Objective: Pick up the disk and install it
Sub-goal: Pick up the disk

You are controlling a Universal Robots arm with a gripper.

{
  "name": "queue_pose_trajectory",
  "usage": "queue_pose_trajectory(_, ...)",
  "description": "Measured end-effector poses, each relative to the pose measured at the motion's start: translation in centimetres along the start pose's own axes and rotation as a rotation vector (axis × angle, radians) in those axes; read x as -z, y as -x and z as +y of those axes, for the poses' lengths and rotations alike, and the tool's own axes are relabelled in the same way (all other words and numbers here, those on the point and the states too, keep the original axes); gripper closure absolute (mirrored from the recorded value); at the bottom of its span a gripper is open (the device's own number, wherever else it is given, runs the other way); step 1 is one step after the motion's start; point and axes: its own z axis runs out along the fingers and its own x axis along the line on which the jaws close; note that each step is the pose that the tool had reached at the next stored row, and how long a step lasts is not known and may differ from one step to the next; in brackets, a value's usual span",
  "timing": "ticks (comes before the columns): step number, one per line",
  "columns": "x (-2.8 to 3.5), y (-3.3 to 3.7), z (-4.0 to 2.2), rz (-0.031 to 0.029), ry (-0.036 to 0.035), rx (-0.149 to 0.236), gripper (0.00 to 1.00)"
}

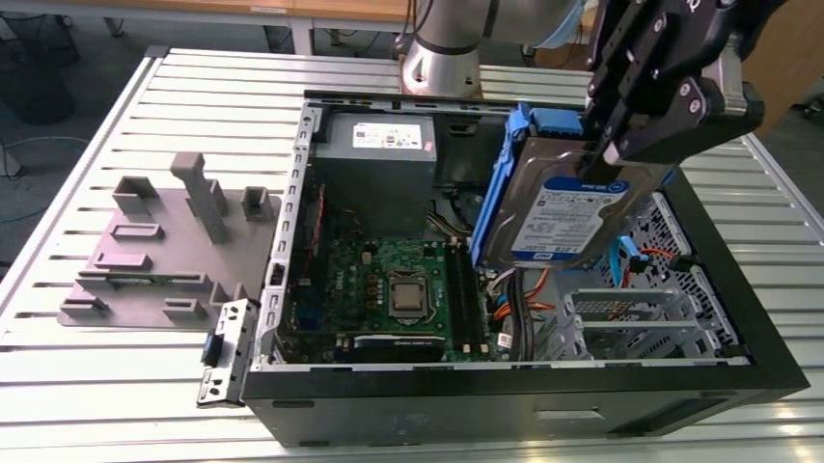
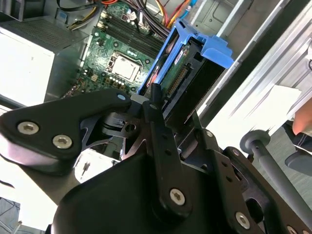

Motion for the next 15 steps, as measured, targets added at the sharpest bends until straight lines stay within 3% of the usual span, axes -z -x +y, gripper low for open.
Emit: queue_pose_trajectory(15, 0.08, -2.94, -0.72, 0.0000, -0.0001, -0.002, 0.65)
